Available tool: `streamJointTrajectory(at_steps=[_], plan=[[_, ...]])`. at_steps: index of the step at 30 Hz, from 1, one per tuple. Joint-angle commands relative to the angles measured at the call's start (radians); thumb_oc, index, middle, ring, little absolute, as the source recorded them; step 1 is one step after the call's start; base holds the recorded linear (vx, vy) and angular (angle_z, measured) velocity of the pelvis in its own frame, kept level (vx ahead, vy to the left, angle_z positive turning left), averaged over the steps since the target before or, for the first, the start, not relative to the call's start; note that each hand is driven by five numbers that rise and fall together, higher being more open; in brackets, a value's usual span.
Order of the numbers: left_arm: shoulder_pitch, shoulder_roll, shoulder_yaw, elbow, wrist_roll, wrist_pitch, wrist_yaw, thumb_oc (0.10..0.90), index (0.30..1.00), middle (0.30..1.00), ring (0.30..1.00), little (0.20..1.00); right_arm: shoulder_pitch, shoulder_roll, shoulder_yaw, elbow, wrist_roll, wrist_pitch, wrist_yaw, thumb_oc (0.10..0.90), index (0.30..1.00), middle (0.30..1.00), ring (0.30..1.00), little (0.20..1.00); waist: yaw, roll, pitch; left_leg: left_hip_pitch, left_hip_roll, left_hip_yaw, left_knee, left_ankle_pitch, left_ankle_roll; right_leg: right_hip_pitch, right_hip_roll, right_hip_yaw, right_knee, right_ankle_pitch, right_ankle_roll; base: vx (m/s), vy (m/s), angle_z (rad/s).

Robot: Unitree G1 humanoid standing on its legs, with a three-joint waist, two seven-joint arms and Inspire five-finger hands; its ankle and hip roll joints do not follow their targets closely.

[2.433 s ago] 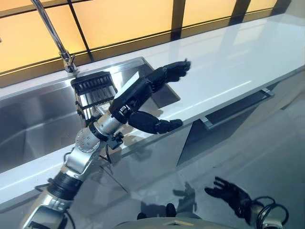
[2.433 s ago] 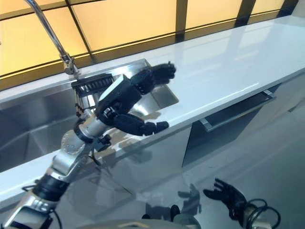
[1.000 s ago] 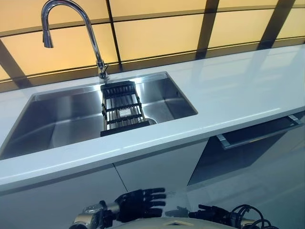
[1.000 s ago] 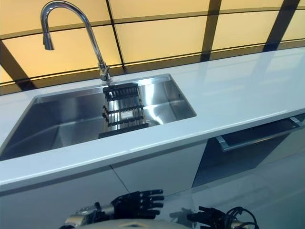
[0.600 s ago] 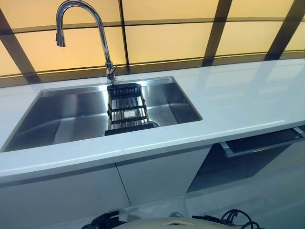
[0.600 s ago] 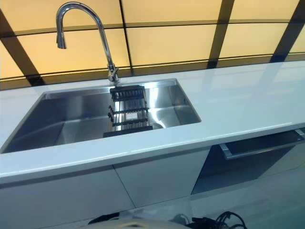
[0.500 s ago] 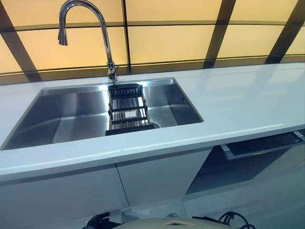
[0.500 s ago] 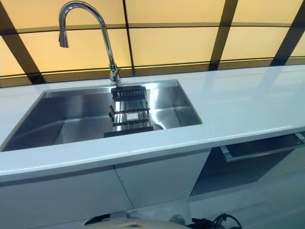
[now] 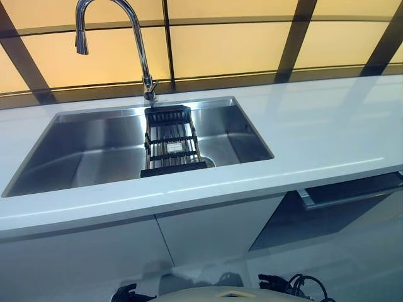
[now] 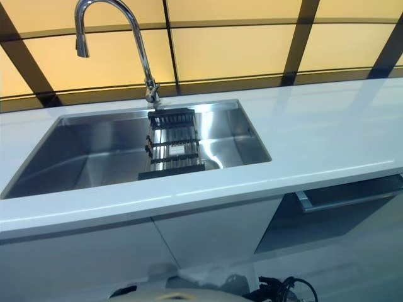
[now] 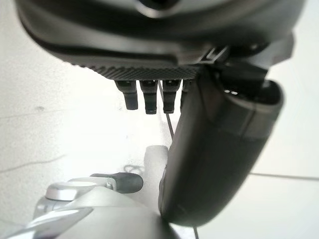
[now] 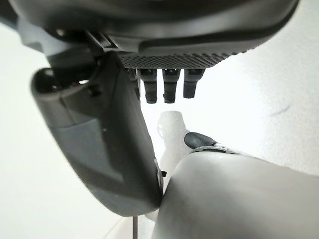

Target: Pick up plates and place into dishwasher.

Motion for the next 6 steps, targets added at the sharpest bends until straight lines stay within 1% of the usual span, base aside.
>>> streamJointTrajectory(at_steps=[1,3,6], plan=[[-0.043,-0.025,0.003,0.023,-0.089,0.060,0.002,0.800,0.900,0.900,0.900,0.900,-0.016,0.037,0.063,0.047,-0.028,0.009,-0.013,0.800,0.900,0.900,0.900,0.900,0.022,-0.001,0.032,0.016,-0.066,0.069,0.007,-0.109,0.044,0.041,0.029,0.020,0.010,-0.091,0.021,0.01,0.011,0.05],[-0.044,-0.029,0.005,0.028,-0.023,0.045,-0.028,0.800,0.900,0.900,0.900,0.900,-0.016,0.038,0.057,0.051,-0.035,0.002,-0.011,0.800,0.900,0.900,0.900,0.900,0.025,-0.002,0.030,0.017,-0.066,0.071,0.007,-0.111,0.044,0.041,0.028,0.016,0.010,-0.092,0.022,0.00,0.006,0.08],[-0.042,-0.027,-0.002,0.028,-0.039,0.049,-0.046,0.800,0.900,0.900,0.900,0.900,-0.014,0.035,0.063,0.043,-0.054,-0.026,0.009,0.800,0.900,0.900,0.900,0.900,0.023,-0.004,0.032,0.016,-0.065,0.076,0.007,-0.111,0.044,0.039,0.029,0.016,0.010,-0.091,0.024,-0.01,0.009,0.07]])
